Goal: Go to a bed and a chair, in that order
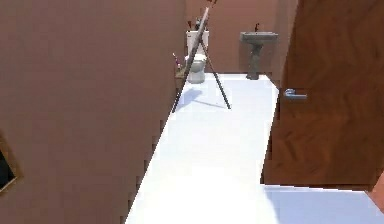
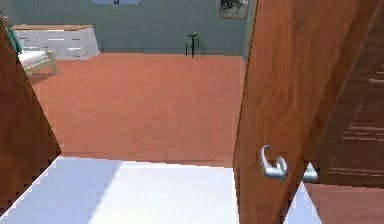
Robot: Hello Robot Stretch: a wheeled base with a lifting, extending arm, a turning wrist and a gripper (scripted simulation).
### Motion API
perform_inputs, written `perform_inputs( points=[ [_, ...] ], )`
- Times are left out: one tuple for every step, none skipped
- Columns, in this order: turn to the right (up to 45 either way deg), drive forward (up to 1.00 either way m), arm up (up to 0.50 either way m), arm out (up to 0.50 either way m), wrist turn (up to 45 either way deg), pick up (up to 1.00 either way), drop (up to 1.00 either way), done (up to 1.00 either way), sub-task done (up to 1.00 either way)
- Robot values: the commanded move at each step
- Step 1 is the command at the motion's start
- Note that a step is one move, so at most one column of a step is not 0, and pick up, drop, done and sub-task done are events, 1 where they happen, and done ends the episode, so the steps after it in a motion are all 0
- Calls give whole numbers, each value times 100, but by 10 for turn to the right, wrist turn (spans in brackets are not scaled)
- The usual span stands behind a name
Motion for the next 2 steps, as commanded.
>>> perform_inputs(
  points=[
    [450, 0, 0, 0, 0, 0, 0, 0, 0],
    [240, 0, 0, 0, 0, 0, 0, 0, 0]
  ],
)
